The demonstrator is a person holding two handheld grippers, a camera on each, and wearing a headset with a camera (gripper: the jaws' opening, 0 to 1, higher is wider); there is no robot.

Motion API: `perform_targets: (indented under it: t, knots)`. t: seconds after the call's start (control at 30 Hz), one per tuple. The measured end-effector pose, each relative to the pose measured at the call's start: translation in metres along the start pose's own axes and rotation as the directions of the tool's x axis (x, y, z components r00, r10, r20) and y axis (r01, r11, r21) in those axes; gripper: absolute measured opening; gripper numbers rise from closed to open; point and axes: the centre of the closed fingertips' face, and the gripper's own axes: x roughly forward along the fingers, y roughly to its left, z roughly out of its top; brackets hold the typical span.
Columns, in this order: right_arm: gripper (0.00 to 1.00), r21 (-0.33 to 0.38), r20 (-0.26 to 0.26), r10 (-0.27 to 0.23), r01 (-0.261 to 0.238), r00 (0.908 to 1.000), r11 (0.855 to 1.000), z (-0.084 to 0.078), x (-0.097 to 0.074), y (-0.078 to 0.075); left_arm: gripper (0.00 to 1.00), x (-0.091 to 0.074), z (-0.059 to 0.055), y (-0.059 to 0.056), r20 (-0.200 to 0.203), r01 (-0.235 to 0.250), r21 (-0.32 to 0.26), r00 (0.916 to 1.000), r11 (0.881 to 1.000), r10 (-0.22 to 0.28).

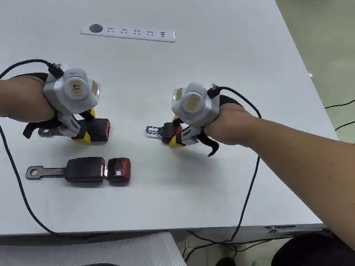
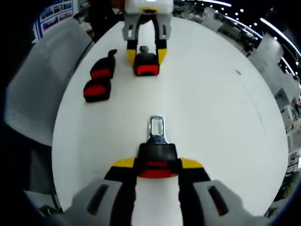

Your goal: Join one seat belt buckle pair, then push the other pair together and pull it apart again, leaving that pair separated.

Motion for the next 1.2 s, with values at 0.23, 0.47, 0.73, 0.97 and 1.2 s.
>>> perform_targets:
  t: [0.23,0.47,0.73,0.97,1.2]
  knots:
    - [0.34,0.017,-0.013,-0.038,0.038,0.9992,0.999,-0.019,-0.006,-0.002,0.34,-0.001,0.001,-0.001,-0.026,-0.015,0.006,0.9995,1.000,0.016]
    - [0.45,0.033,-0.034,-0.140,0.141,0.9896,0.989,-0.021,-0.008,-0.011,0.34,-0.003,0.002,-0.001,-0.036,-0.064,-0.019,0.9973,0.998,0.063]
    - [0.47,0.116,0.069,-0.188,0.179,0.9798,0.977,-0.005,-0.025,0.001,0.35,-0.012,-0.005,-0.002,-0.001,-0.134,-0.028,0.9910,0.991,0.134]
    - [0.51,0.215,0.159,-0.249,0.212,0.9554,0.953,0.001,-0.046,0.019,0.46,-0.051,0.005,-0.005,0.138,-0.214,-0.128,0.9632,0.968,0.231]
    - [0.55,0.325,0.225,-0.320,0.239,0.9205,0.915,-0.001,-0.068,0.038,0.69,-0.087,-0.003,-0.039,0.209,-0.302,-0.184,0.9179,0.935,0.337]
